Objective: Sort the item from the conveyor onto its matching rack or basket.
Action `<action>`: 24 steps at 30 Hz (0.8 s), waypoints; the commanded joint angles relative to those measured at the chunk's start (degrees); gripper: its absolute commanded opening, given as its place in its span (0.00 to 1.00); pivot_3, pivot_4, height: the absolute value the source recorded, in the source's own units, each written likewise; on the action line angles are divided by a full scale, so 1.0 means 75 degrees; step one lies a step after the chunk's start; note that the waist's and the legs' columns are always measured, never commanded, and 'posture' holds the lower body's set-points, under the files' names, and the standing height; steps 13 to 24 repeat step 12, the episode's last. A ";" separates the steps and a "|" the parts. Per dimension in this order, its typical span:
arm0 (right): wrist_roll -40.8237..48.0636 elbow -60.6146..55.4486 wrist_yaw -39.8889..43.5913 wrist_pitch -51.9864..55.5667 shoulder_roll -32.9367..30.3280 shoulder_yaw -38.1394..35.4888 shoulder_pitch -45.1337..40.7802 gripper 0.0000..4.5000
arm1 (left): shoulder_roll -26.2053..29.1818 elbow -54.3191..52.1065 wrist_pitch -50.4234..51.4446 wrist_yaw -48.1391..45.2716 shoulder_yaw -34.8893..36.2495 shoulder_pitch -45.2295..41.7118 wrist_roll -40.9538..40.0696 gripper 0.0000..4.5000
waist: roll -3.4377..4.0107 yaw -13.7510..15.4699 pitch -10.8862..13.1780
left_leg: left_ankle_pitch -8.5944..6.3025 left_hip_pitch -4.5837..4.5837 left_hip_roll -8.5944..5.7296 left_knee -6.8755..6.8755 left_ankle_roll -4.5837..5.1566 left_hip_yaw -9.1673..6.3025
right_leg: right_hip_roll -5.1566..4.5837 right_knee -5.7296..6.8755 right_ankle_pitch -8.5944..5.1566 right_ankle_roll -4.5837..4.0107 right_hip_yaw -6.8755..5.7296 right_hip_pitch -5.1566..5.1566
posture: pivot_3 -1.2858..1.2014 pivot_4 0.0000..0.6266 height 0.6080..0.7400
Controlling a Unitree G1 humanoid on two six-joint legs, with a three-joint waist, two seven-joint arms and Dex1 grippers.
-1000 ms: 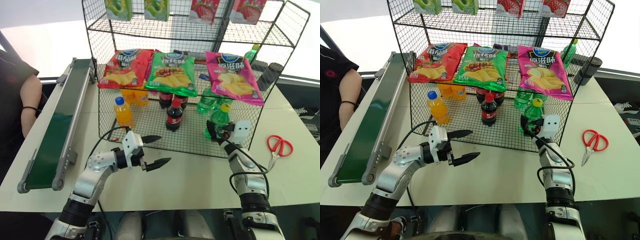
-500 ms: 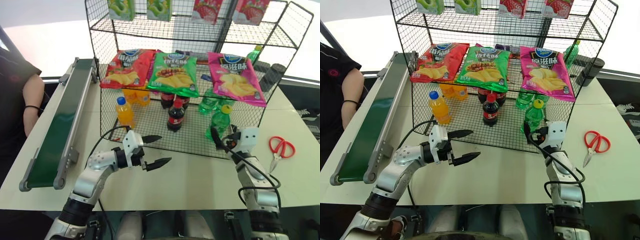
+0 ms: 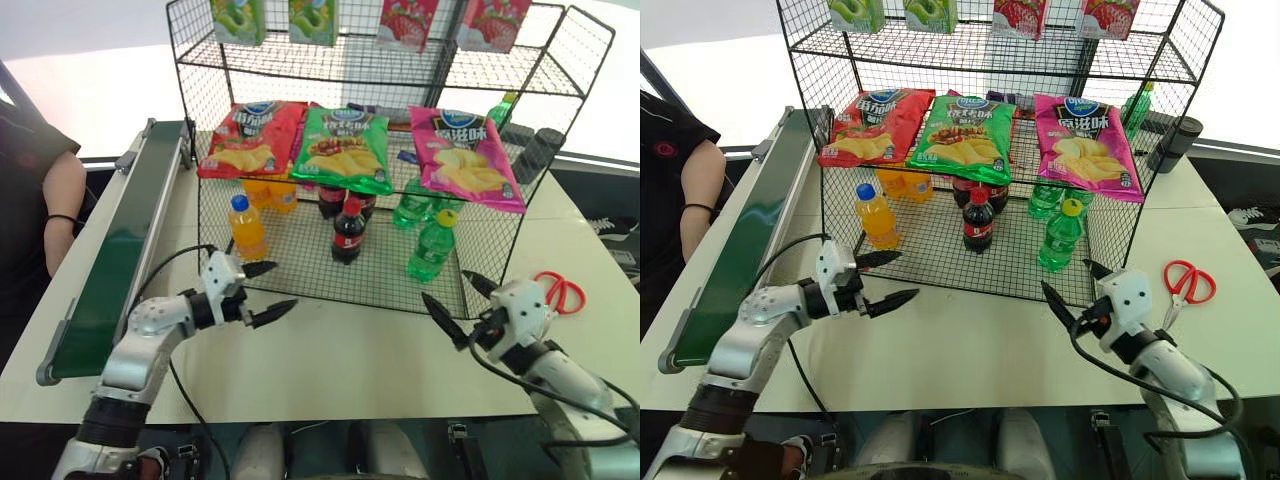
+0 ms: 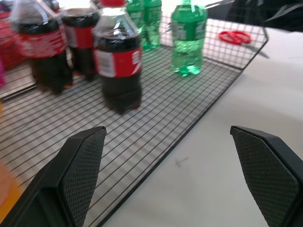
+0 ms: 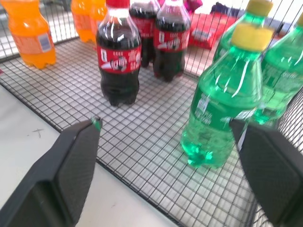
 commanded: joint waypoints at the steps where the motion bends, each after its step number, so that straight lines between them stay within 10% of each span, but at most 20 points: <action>1: 0.0492 -0.0353 0.0521 -0.0103 -0.0246 -0.0697 0.0504 0.99 | 0.0384 0.0130 -0.0164 -0.0078 0.0390 0.0210 0.0103 1.00 | 0.0000 -0.0002 0.0001 | 0.0000 0.0002 0.0001 -0.0004 0.0000 0.0001 | -0.0001 -0.0002 -0.0001 0.0001 0.0001 0.0001 | 0.52 0.24 1.00; 24: 0.0406 -0.0179 0.0678 -0.0121 -0.0336 -0.0984 0.0622 0.99 | 0.0450 0.0131 -0.0544 -0.0253 0.0280 0.0578 0.0192 1.00 | -0.0010 -0.0003 0.0002 | -0.0001 0.0005 0.0002 -0.0006 0.0001 0.0007 | -0.0011 0.0001 -0.0011 -0.0017 0.0004 -0.0002 | 0.52 0.24 1.00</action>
